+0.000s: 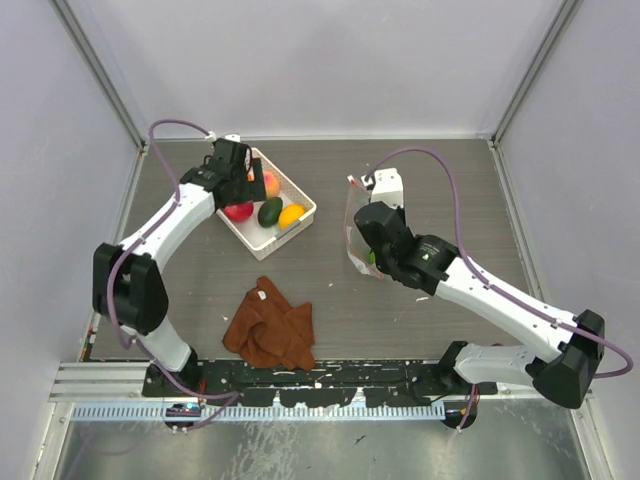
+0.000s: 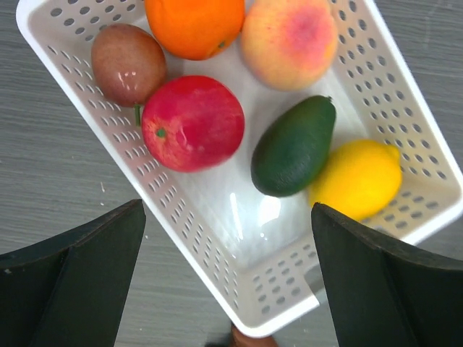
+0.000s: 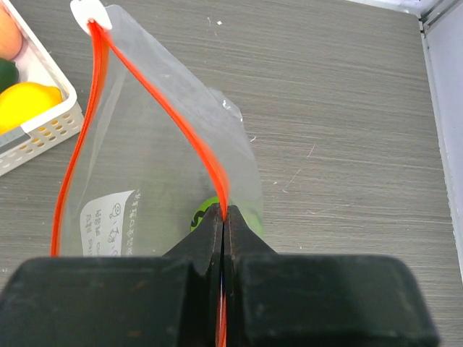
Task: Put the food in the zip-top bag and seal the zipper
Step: Pick up the fake fruit from the bin, then place the fake fruit in the zipper food storage bag.
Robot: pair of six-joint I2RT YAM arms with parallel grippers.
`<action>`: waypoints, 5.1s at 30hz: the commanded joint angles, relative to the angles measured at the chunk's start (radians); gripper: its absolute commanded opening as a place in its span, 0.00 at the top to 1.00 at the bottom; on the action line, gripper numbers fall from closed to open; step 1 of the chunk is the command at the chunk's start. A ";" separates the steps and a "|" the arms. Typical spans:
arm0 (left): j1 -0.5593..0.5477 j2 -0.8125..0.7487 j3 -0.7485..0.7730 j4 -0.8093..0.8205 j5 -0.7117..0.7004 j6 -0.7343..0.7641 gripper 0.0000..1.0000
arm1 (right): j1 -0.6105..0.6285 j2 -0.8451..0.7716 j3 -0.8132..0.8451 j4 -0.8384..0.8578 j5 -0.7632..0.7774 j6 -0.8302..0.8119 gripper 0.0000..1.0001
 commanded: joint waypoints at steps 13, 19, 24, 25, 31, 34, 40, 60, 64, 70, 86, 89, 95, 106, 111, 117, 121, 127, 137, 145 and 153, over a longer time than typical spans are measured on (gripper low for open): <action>0.030 0.306 0.236 -0.039 -0.147 0.073 0.02 | 0.003 0.075 0.003 0.111 -0.090 0.004 1.00; 0.036 0.403 0.280 -0.051 -0.160 0.081 0.02 | 0.002 0.091 0.001 0.118 -0.107 0.007 1.00; 0.039 0.457 0.287 -0.063 -0.155 0.078 0.02 | 0.003 0.105 0.001 0.125 -0.115 0.005 1.00; 0.041 0.461 0.284 -0.063 -0.147 0.076 0.02 | 0.003 0.108 0.002 0.126 -0.116 0.004 1.00; 0.042 0.444 0.255 -0.044 -0.100 0.057 0.00 | 0.003 0.113 0.004 0.129 -0.123 0.005 1.00; 0.044 0.419 0.248 -0.045 -0.088 0.054 0.05 | 0.003 0.110 0.007 0.129 -0.127 0.005 1.00; 0.043 0.345 0.200 -0.025 -0.054 0.041 0.22 | 0.003 0.100 0.006 0.129 -0.128 0.009 1.00; 0.042 0.036 0.001 0.094 0.091 -0.023 0.67 | 0.003 0.077 0.014 0.125 -0.146 0.034 1.00; 0.037 -0.068 -0.081 0.156 0.162 -0.067 0.73 | 0.003 0.078 0.017 0.126 -0.153 0.045 1.00; 0.020 -0.206 -0.197 0.258 0.268 -0.150 0.77 | 0.003 0.087 0.025 0.126 -0.172 0.068 1.00; -0.111 -0.443 -0.365 0.470 0.404 -0.295 0.83 | 0.003 0.138 0.061 0.105 -0.265 0.073 1.00; -0.122 -0.490 -0.417 0.523 0.403 -0.335 0.83 | 0.003 0.177 0.080 0.104 -0.305 0.066 1.00; -0.144 -0.554 -0.529 0.643 0.401 -0.404 0.84 | 0.003 0.246 0.107 0.148 -0.349 0.072 1.00; -0.183 -0.588 -0.639 0.814 0.375 -0.484 0.85 | 0.003 0.303 0.192 0.087 -0.365 0.077 1.00; -0.212 -0.564 -0.664 0.904 0.356 -0.512 0.85 | 0.003 0.287 0.202 0.096 -0.400 0.091 1.00; -0.268 -0.537 -0.699 1.041 0.298 -0.551 0.87 | 0.003 0.292 0.191 0.102 -0.423 0.123 1.00; -0.318 -0.521 -0.727 1.088 0.226 -0.543 0.87 | 0.003 0.282 0.191 0.112 -0.436 0.133 0.99; -0.350 -0.485 -0.770 1.099 0.148 -0.521 0.86 | 0.003 0.245 0.183 0.141 -0.449 0.135 1.00; -0.407 -0.415 -0.767 1.055 0.054 -0.451 0.84 | 0.003 0.204 0.131 0.197 -0.493 0.150 1.00; -0.470 -0.419 -0.718 1.008 -0.024 -0.370 0.59 | 0.003 0.186 0.103 0.217 -0.524 0.153 1.00; -0.480 -0.440 -0.692 0.964 -0.025 -0.353 0.22 | 0.003 0.175 0.080 0.224 -0.515 0.159 1.00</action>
